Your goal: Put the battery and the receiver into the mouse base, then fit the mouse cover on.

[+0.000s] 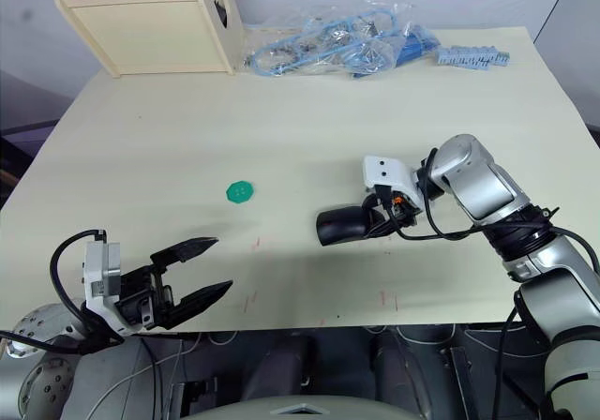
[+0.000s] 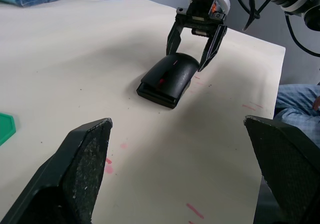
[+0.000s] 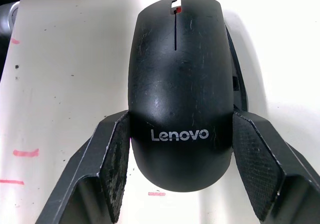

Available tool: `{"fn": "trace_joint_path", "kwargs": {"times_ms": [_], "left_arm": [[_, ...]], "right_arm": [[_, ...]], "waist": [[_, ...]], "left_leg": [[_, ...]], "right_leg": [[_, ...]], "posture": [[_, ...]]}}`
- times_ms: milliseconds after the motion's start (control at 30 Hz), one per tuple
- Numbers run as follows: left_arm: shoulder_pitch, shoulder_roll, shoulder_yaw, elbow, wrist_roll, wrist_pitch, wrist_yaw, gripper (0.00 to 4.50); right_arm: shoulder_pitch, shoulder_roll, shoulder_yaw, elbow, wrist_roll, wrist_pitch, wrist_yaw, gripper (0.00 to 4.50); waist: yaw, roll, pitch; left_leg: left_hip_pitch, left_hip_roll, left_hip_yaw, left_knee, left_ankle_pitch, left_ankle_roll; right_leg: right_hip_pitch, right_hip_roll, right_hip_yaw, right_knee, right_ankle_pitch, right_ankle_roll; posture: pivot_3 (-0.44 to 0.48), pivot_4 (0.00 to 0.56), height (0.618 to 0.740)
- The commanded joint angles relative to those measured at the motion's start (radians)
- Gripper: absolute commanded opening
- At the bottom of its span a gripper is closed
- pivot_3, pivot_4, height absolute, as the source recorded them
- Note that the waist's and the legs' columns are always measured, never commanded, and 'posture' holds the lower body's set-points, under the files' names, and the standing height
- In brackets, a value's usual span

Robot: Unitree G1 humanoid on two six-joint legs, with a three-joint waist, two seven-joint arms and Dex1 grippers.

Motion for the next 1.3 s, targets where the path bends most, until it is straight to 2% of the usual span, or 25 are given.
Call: {"fn": "trace_joint_path", "kwargs": {"times_ms": [33,400,1300], "left_arm": [[0.010,-0.002,-0.002,-0.023,0.002,-0.019,0.003,4.50],[0.006,-0.001,-0.009,-0.014,0.006,-0.022,0.001,4.50],[0.026,-0.001,-0.014,-0.016,0.014,-0.038,0.001,4.50]], "right_arm": [[-0.033,0.006,0.000,0.003,-0.015,-0.018,0.017,2.84],[-0.079,0.025,0.014,0.060,-0.051,-0.066,0.061,2.84],[-0.084,0.055,0.026,0.094,-0.099,-0.110,0.097,2.84]], "waist": [[0.000,0.000,0.000],[-0.001,0.000,0.000],[-0.002,0.000,0.000]], "left_leg": [[0.000,0.000,0.000,0.000,0.000,0.000],[0.000,0.000,0.000,0.000,0.000,0.000],[0.001,0.000,0.000,0.000,0.000,0.000]], "right_leg": [[0.000,0.000,0.000,0.000,0.000,0.000],[0.000,0.000,0.000,0.000,0.000,0.000],[0.000,0.000,0.000,0.001,0.000,0.000]], "posture": [[0.000,0.150,0.740],[0.000,0.150,0.740],[0.000,0.150,0.740]]}}
